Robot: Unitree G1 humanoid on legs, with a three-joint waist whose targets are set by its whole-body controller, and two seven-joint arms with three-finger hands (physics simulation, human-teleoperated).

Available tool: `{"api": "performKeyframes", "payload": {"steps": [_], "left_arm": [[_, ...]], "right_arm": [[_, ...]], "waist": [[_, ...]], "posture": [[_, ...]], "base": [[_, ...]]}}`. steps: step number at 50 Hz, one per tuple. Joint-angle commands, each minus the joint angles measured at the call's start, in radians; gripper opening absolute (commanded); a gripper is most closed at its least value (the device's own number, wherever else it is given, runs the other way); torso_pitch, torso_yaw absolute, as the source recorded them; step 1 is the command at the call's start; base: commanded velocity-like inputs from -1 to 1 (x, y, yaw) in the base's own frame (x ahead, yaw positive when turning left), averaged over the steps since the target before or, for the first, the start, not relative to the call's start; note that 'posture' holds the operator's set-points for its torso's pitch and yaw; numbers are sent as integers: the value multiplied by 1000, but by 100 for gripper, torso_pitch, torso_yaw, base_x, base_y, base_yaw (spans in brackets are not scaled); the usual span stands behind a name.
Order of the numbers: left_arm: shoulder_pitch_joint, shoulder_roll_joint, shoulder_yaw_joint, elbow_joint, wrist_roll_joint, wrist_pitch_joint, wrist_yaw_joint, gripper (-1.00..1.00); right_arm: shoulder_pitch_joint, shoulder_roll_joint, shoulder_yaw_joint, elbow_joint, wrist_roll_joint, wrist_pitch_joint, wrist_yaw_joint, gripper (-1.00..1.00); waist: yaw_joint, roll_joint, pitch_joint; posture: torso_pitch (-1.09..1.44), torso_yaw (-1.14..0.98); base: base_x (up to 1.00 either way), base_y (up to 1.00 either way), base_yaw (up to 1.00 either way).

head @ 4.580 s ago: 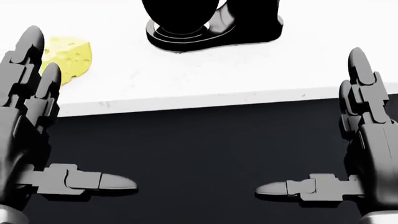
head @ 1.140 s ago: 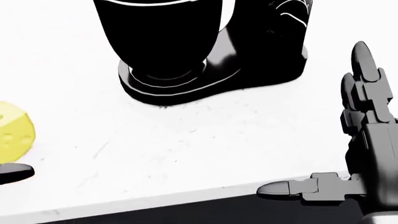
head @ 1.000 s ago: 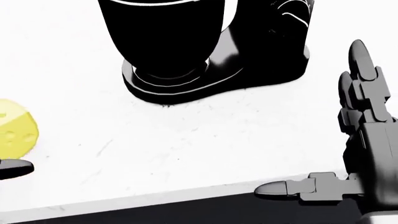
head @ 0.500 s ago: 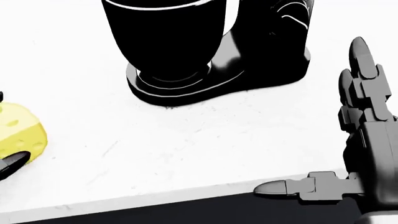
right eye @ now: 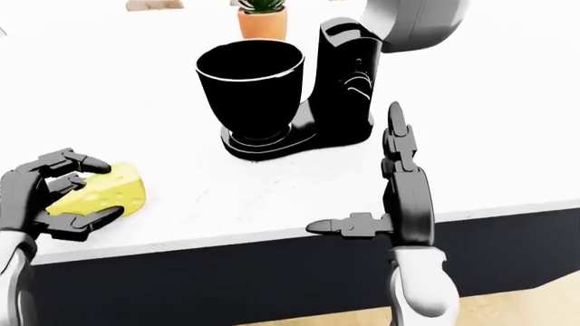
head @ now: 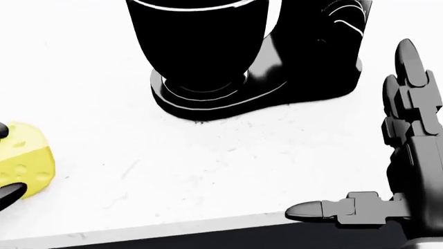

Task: Place the cheese in the stand mixer bowl.

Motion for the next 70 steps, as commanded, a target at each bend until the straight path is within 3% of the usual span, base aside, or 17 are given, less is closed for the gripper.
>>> {"api": "performKeyframes", "payload": {"steps": [1, 12, 26, 43, 57, 63, 70], "left_arm": [[-22, 11, -18, -29, -25, 22, -29, -100], [-192, 142, -7, -55, -61, 150, -33, -100], [-255, 213, 1, -56, -95, 197, -28, -100], [-436, 334, -34, -6, -125, 282, -24, -100], [-595, 397, -76, 99, -154, 294, 17, -100], [-687, 394, -129, 139, -158, 307, 47, -100], [-765, 386, -153, 214, -149, 275, 70, -100]], "right_arm": [[-16, -3, -2, -36, -1, -28, -4, 100], [-14, -4, -6, -36, 4, -32, -3, 100], [-11, -3, -9, -38, 5, -37, -5, 100], [-11, -3, -10, -45, 5, -33, -4, 100], [-11, -3, -8, -47, 4, -32, -5, 100], [-10, -2, -9, -50, 5, -31, -4, 100], [-13, -3, -7, -51, 2, -30, -4, 100]], "waist": [[-7, 0, -10], [-8, -10, -1], [-11, -7, 3], [-13, -8, 10], [-13, -10, 13], [-11, -12, 13], [-11, -15, 14]], "posture": [[0, 0], [0, 0], [0, 0], [0, 0], [0, 0], [0, 0], [0, 0]], "base": [[0, 0, 0], [0, 0, 0], [0, 0, 0], [0, 0, 0], [0, 0, 0], [0, 0, 0], [0, 0, 0]]}}
